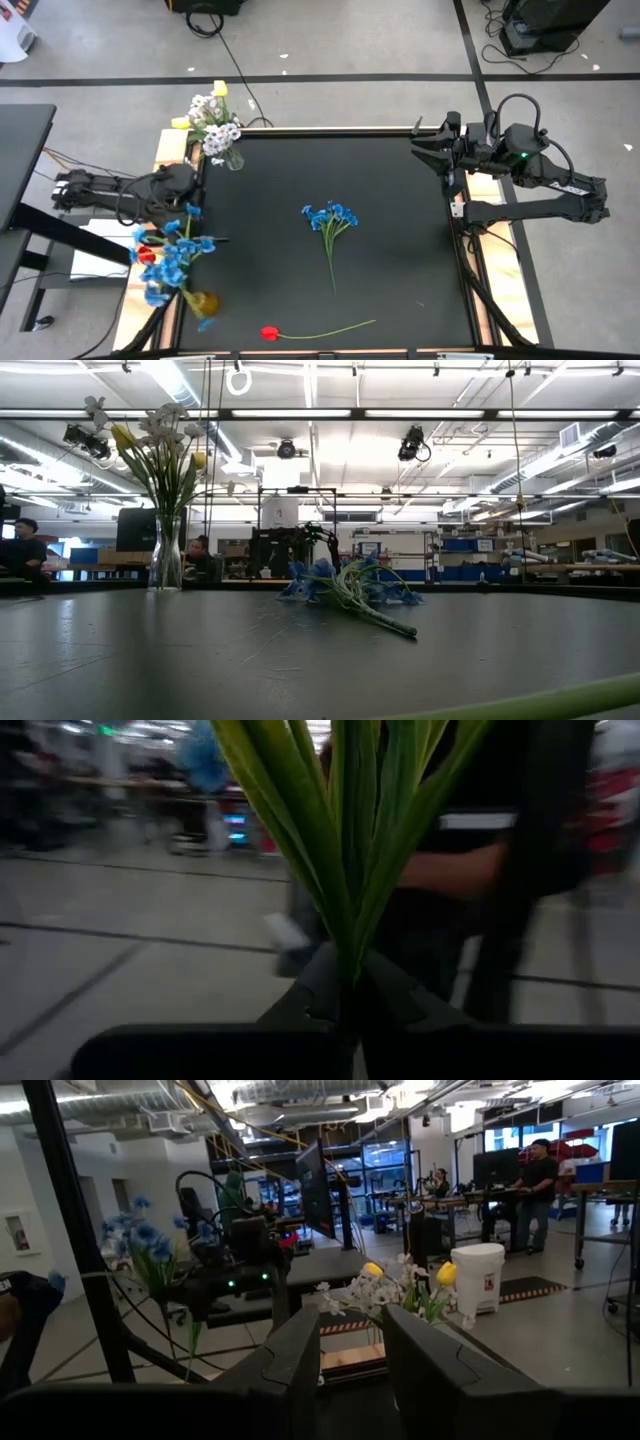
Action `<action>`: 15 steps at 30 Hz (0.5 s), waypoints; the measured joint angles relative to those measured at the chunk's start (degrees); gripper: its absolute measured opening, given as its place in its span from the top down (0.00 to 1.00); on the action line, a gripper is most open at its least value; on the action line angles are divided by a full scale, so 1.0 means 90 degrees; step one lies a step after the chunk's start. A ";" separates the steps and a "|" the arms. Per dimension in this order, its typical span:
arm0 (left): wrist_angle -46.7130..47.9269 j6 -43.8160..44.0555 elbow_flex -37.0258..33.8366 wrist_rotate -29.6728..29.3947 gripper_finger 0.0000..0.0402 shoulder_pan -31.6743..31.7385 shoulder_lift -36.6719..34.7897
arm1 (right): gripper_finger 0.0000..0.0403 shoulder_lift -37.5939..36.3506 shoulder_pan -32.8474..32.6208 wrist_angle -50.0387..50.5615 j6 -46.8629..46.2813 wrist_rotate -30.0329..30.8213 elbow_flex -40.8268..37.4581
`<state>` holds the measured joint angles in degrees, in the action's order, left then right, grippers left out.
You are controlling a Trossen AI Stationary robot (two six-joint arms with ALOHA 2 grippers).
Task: Sort flowers into vase by color
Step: Put the top blue flowers into the yellow vase
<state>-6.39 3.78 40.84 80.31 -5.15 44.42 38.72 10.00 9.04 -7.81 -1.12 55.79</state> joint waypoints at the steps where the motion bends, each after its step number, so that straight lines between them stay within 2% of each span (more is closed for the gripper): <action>1: -0.0146 0.0281 0.0000 0.0262 0.95 0.0042 0.0028 | 0.70 0.0000 0.0000 -0.0002 0.0001 0.0000 0.0000; 4: -0.0173 0.0826 0.0000 0.1035 0.95 0.0181 0.0020 | 0.70 0.0000 0.0001 -0.0007 0.0001 -0.0001 0.0000; 11: 0.0362 0.1109 0.0000 0.1089 0.94 0.0086 -0.0494 | 0.70 0.0000 0.0000 -0.0018 0.0000 -0.0001 0.0000; 15: 0.1356 0.0205 0.0000 0.0945 0.96 0.0194 -0.0803 | 0.70 0.0000 0.0001 -0.0029 0.0002 -0.0001 0.0000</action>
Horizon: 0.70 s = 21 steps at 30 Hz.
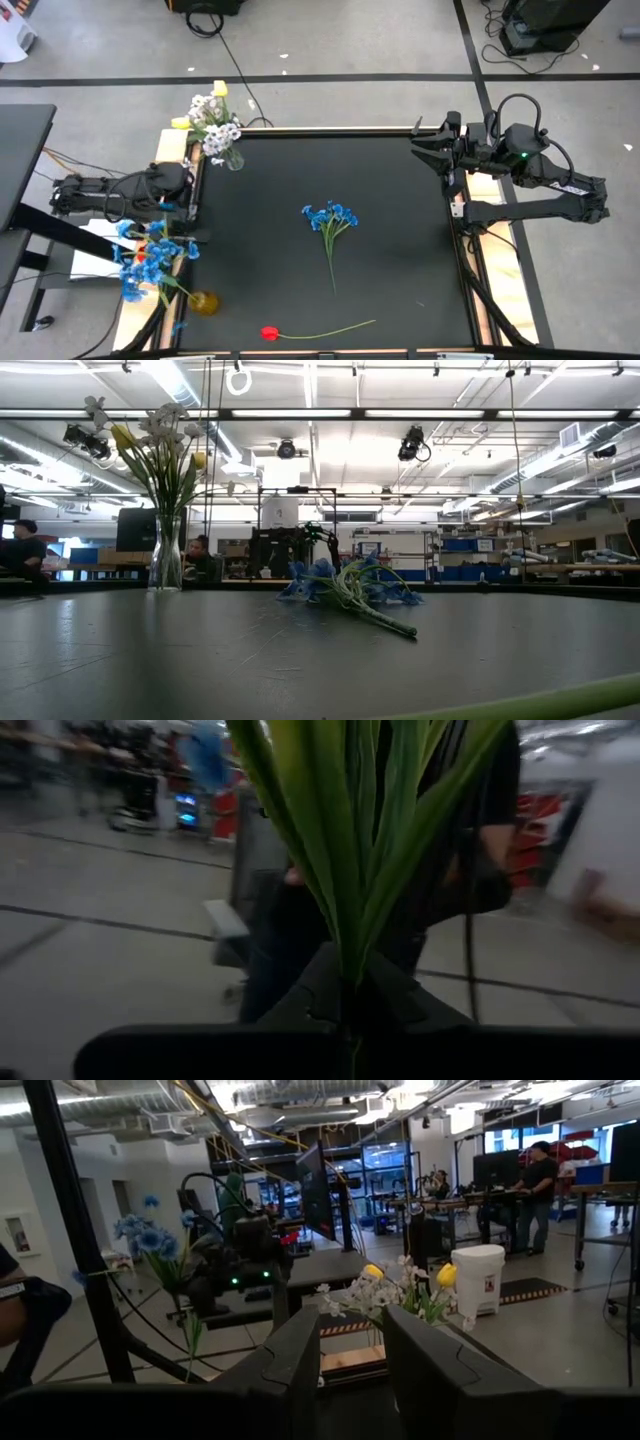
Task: Sort flowers into vase by color
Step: Put the top blue flowers into the yellow vase
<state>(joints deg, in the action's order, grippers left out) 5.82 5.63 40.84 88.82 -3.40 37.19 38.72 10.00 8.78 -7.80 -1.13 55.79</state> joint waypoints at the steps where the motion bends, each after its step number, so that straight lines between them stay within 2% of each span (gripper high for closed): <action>1: 0.0260 -0.0344 0.0000 -0.0159 0.96 0.0030 -0.0074 | 0.70 0.0000 0.0000 -0.0001 -0.0002 0.0000 0.0000; 4: 0.0994 -0.1203 0.0000 -0.0621 0.96 0.0139 -0.0224 | 0.70 0.0000 -0.0001 0.0001 0.0001 0.0000 0.0000; 12: 0.2784 -0.3058 0.0000 -0.0935 0.96 0.0328 -0.0277 | 0.70 0.0000 0.0001 -0.0001 -0.0002 0.0001 0.0000; 21: 0.2759 -0.3683 -0.0193 -0.0935 0.96 0.0402 -0.0278 | 0.70 0.0000 -0.0001 -0.0001 0.0001 0.0000 0.0000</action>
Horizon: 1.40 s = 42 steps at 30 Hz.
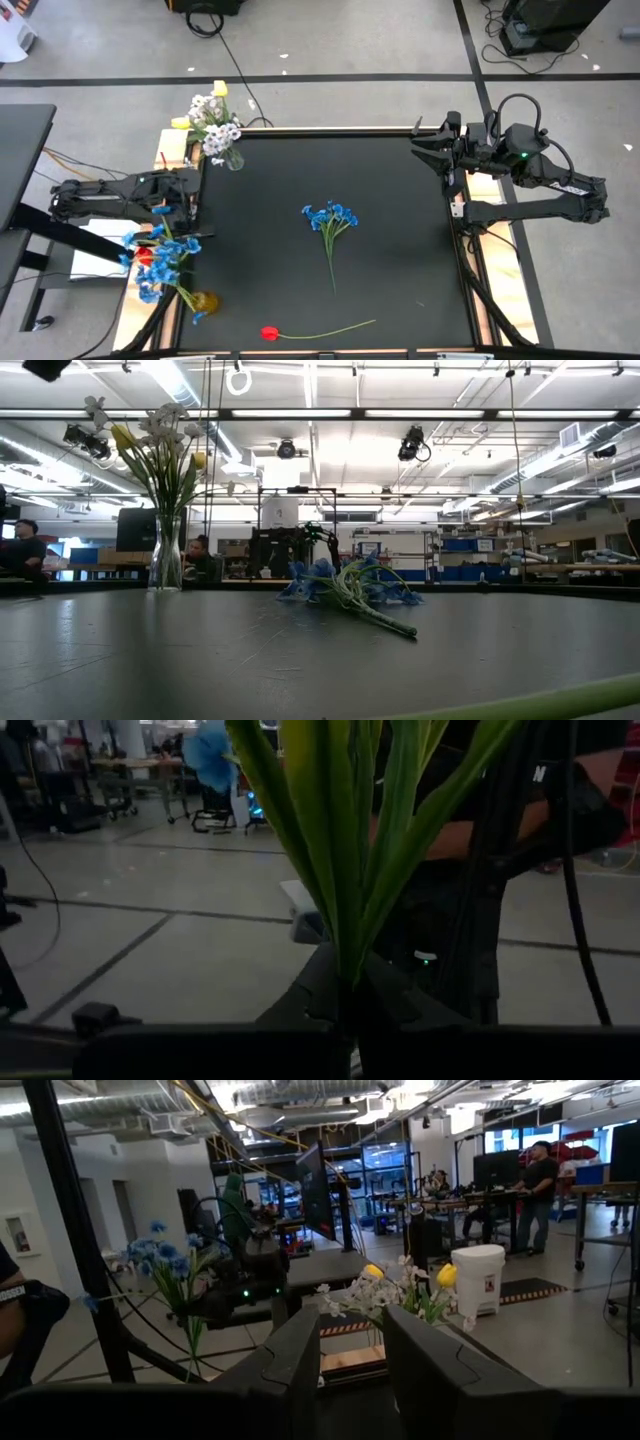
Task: Sort flowers into vase by color
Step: Put the top blue flowers into the yellow vase
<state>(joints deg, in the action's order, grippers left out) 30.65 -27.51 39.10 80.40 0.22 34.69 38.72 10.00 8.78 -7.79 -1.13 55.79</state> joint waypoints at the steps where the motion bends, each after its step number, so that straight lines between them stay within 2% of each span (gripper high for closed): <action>1: -0.0108 0.0099 -0.0142 0.0003 0.96 0.0001 -0.0004 | 0.70 0.0000 0.0002 0.0000 -0.0002 0.0000 0.0000; 11: -0.1913 0.1143 -0.1682 0.0063 0.96 -0.0041 -0.0449 | 0.70 0.0000 0.0002 0.0000 -0.0001 0.0000 0.0000; 14: -0.2446 0.1512 -0.1771 0.0075 0.96 0.0005 -0.0492 | 0.70 0.0000 0.0002 0.0000 0.0000 0.0002 0.0000; 22: -0.2481 0.1983 -0.1800 0.0066 0.96 0.0010 -0.0482 | 0.70 0.0000 0.0000 -0.0001 -0.0002 0.0000 0.0000; 29: -0.2735 0.3235 -0.1800 -0.0004 0.96 -0.0021 -0.0482 | 0.70 0.0000 0.0001 -0.0002 0.0000 0.0000 0.0000; 32: -0.3232 0.3893 -0.1800 -0.0314 0.96 -0.0023 -0.0482 | 0.70 0.0000 0.0002 -0.0003 -0.0002 0.0001 0.0000; 37: -0.3855 0.5280 -0.1800 -0.1217 0.96 -0.0090 -0.0482 | 0.70 0.0000 0.0002 -0.0004 -0.0002 0.0001 0.0000; 42: -0.4006 0.5761 -0.1807 -0.1473 0.96 -0.0256 -0.0506 | 0.70 0.0000 0.0002 -0.0003 -0.0001 0.0001 0.0000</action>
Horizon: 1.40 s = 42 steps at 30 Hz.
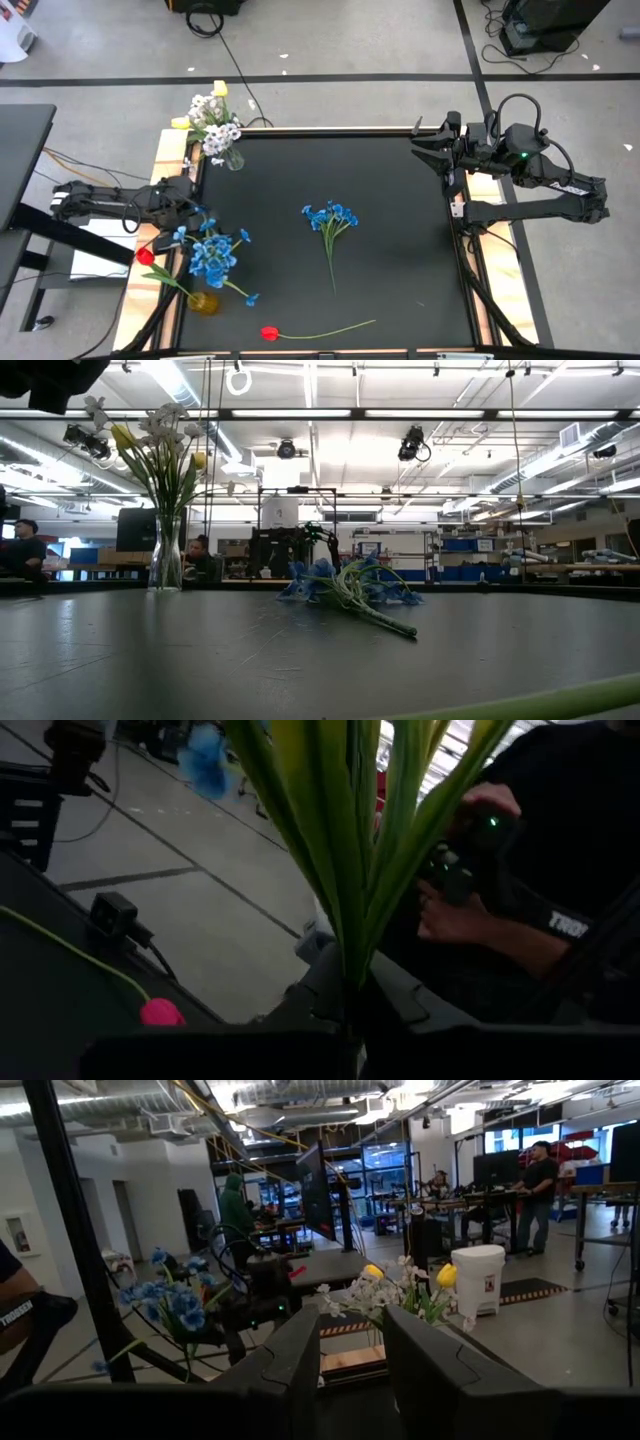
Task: Sort flowers into vase by color
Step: Put the top blue flowers into the yellow vase
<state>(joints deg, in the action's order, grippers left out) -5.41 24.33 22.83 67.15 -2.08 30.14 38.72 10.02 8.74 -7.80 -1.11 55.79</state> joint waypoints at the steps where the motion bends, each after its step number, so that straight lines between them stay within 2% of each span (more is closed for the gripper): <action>1: -0.0034 0.0011 -0.0045 -0.0103 0.96 -0.0046 -0.0033 | 0.70 0.0000 -0.0001 0.0001 0.0001 -0.0001 0.0000; 4: -0.0191 0.0141 -0.0331 -0.0581 0.96 -0.0226 -0.0186 | 0.70 0.0000 -0.0001 -0.0001 0.0001 0.0000 0.0000; 9: -0.1478 0.1087 -0.0916 -0.1023 0.96 -0.0560 -0.0427 | 0.70 0.0000 0.0000 0.0001 0.0000 -0.0001 0.0000; 12: -0.2077 0.1594 -0.1006 -0.1177 0.96 -0.0730 -0.0448 | 0.70 0.0000 -0.0002 -0.0001 -0.0001 -0.0001 0.0000; 16: -0.2253 0.1757 -0.1006 -0.1175 0.96 -0.0954 -0.0450 | 0.70 0.0000 -0.0002 -0.0001 -0.0001 0.0001 0.0000; 24: -0.2334 0.0487 -0.1011 -0.1065 0.96 -0.1739 -0.0452 | 0.70 0.0000 -0.0001 -0.0009 0.0000 0.0000 0.0000; 30: -0.2283 -0.0401 -0.1059 -0.1307 0.96 -0.2233 -0.0450 | 0.70 0.0000 -0.0002 -0.0009 -0.0001 0.0001 0.0000; 42: -0.2301 -0.0961 -0.1547 -0.1273 0.96 -0.2310 -0.0445 | 0.70 0.0000 0.0000 -0.0006 -0.0001 -0.0001 0.0000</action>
<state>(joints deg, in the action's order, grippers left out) -26.12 15.68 8.91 55.69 -22.87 26.13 38.72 10.02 8.69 -7.81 -1.12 55.79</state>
